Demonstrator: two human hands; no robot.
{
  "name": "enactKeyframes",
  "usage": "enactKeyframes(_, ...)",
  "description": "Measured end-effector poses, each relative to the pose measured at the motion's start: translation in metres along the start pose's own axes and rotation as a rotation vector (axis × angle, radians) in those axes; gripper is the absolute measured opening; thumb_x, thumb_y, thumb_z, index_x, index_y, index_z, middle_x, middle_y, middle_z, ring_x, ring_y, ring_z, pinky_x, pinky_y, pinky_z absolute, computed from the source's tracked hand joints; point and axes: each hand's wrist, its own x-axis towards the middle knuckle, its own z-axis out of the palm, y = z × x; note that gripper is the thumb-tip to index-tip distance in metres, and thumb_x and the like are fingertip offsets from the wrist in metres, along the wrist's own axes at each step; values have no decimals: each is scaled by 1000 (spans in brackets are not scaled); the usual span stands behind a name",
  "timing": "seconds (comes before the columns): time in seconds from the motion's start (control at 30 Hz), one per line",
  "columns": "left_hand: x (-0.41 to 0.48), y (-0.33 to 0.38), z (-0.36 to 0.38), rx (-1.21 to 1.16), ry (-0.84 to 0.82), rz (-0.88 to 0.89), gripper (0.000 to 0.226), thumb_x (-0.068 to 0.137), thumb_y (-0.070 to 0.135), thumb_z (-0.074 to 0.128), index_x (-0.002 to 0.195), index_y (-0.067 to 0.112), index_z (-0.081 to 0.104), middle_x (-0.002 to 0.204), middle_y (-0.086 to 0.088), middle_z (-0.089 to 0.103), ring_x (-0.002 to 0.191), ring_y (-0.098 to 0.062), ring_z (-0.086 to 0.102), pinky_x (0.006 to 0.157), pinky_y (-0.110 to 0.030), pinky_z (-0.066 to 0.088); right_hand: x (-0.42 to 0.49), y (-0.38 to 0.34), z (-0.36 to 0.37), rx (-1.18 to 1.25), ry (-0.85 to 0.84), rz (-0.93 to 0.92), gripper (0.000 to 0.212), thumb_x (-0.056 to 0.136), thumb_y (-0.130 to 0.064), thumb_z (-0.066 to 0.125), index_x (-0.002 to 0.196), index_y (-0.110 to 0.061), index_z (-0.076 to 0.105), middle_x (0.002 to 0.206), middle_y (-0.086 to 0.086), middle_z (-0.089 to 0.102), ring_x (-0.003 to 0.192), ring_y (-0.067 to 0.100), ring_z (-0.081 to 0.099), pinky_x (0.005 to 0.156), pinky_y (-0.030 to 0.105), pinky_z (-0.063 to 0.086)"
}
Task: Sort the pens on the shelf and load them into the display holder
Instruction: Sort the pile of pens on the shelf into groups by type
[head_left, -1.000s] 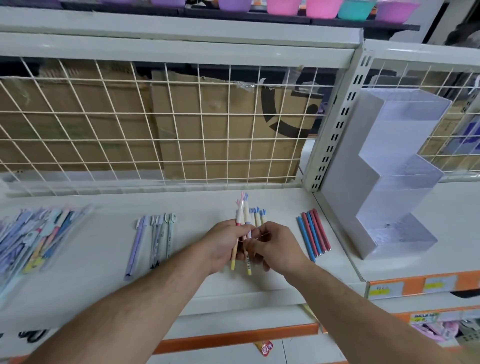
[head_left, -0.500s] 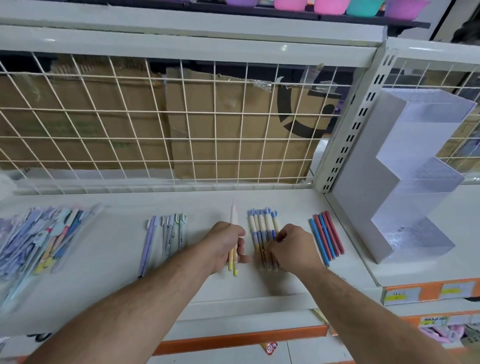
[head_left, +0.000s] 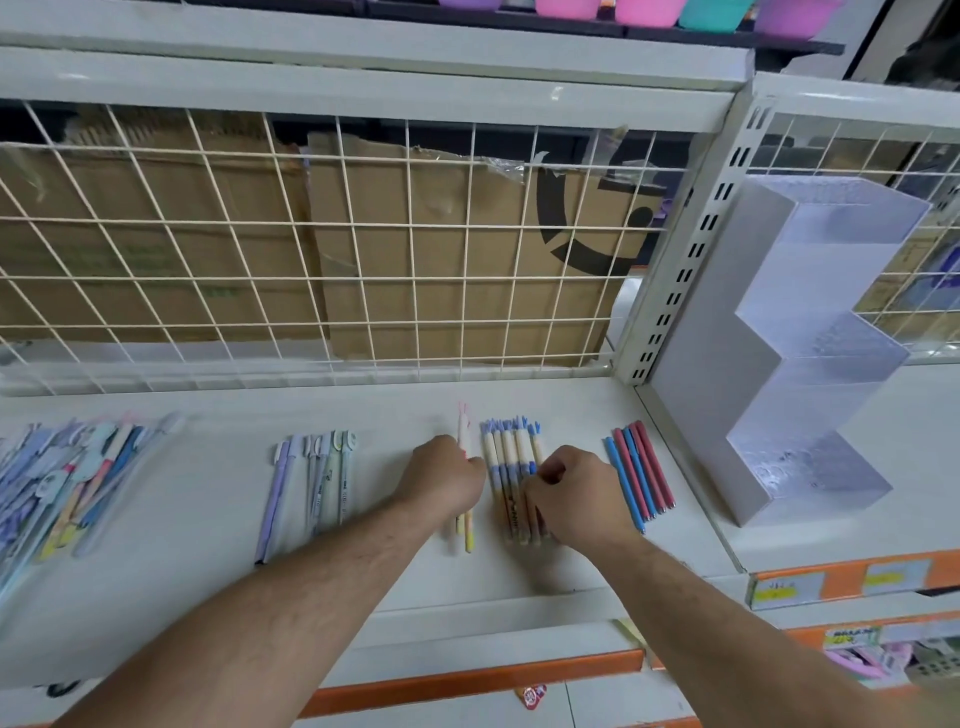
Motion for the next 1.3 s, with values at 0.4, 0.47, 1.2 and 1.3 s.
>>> enactKeyframes(0.4, -3, 1, 7, 48, 13, 18, 9, 86, 24, 58, 85, 18, 52, 79, 1, 60, 67, -13, 58, 44, -23, 34, 5, 13, -8, 58, -29, -34, 6, 93, -22, 63, 87, -23, 63, 78, -3, 67, 60, 9, 66, 44, 13, 44)
enactKeyframes(0.47, -7, 1, 9, 65, 21, 27, 12, 86, 30, 59, 87, 20, 53, 78, 3, 61, 66, -12, 59, 43, -22, 35, 5, 14, -10, 43, -33, -45, 5, 94, -23, 62, 88, -22, 64, 78, -3, 67, 63, 10, 67, 49, 17, 49)
enactKeyframes(1.2, -22, -7, 21, 40, 156, 209, 39, 86, 19, 70, 125, 18, 63, 120, 2, 63, 107, -16, 60, 86, -27, 50, -10, 20, -5, -45, -61, -210, 7, 91, -23, 63, 84, -23, 63, 73, -9, 65, 66, 12, 64, 60, 28, 53)
enactKeyframes(1.3, -23, -9, 20, 32, 161, 223, 35, 88, 23, 68, 123, 19, 63, 123, 3, 64, 110, -13, 60, 89, -27, 49, -11, 22, -6, -40, -60, -208, 7, 91, -24, 63, 85, -23, 64, 74, -7, 66, 66, 14, 65, 62, 31, 56)
